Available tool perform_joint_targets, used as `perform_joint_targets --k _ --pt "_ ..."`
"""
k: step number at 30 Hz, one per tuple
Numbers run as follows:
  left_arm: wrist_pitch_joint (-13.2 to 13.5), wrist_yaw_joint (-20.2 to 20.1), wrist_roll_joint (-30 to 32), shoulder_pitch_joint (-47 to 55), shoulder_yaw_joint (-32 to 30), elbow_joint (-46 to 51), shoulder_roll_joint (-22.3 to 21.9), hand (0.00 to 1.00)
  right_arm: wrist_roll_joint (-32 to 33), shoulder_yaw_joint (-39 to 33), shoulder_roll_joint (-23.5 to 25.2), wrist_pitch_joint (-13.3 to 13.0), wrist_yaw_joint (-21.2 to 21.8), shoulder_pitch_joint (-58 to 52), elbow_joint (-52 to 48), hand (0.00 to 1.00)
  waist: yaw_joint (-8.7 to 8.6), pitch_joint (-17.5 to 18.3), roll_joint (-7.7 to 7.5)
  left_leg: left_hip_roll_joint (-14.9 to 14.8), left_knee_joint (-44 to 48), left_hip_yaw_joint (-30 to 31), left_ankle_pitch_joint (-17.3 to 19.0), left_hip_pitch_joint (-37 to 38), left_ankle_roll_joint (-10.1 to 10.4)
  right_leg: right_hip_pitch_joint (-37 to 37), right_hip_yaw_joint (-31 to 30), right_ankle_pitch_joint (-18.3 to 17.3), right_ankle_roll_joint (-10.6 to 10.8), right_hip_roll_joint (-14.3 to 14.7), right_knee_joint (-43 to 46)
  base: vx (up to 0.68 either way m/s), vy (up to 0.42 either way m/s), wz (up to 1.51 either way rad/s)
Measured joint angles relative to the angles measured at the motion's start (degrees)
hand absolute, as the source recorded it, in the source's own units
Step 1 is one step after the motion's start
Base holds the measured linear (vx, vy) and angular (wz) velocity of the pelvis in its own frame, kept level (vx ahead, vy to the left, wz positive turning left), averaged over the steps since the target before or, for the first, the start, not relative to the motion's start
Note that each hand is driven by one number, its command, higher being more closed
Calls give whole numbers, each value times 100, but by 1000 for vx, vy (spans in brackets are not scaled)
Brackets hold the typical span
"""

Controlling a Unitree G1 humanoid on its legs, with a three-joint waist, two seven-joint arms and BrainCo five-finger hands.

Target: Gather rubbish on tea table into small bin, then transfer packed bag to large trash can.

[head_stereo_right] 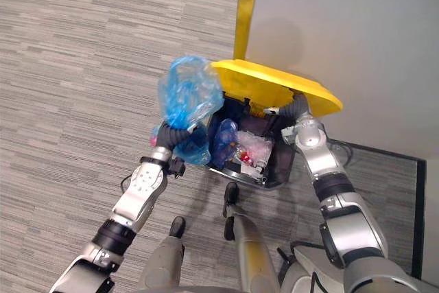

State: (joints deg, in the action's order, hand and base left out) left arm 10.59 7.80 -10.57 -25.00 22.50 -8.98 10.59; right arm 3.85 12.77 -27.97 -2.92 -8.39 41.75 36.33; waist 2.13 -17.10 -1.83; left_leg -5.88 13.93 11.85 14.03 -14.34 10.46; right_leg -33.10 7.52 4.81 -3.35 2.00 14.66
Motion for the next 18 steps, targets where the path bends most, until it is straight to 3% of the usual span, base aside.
perform_joint_targets --k 7,18 --pt "-27 121 2 -798 240 -339 -272 100 -14 133 0 6 -4 308 -425 0 -131 -15 -4 -17 -158 -355 -3 -14 1 -313 -255 130 -191 98 19 59 17 -23" --pt "-179 114 94 -1391 413 -1719 -675 100 -538 202 -125 139 -13 463 -625 0 -153 -15 -4 -3 13 -682 47 -387 -35 -752 -434 137 -173 81 73 42 14 -8"
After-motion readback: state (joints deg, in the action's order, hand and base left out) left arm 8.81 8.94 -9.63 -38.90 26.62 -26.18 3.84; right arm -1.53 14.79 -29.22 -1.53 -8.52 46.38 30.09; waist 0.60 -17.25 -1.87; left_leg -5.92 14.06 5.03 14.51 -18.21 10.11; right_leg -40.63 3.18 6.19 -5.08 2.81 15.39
